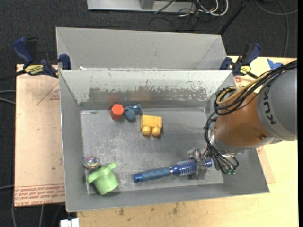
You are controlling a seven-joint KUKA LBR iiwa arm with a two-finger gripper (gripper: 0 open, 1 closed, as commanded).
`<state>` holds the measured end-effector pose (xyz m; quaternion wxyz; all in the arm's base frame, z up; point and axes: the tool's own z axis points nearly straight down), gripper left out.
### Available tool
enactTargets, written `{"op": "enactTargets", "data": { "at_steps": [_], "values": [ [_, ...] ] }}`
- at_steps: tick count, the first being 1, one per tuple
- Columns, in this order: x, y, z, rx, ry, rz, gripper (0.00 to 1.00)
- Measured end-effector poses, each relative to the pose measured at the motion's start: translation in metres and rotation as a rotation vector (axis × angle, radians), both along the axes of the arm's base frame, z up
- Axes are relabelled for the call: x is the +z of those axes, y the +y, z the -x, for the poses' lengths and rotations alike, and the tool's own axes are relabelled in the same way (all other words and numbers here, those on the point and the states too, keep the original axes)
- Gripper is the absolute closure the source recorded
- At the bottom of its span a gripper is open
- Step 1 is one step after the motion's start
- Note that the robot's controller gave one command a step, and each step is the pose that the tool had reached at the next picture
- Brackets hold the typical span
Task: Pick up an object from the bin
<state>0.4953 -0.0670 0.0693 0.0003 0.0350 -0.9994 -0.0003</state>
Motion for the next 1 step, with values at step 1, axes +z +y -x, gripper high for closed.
{"op": "enactTargets", "data": {
  "at_steps": [1],
  "values": [
    [0.1514, -0.0143, -0.0199, 0.044, -0.011, 0.003, 1.00]
  ]
}}
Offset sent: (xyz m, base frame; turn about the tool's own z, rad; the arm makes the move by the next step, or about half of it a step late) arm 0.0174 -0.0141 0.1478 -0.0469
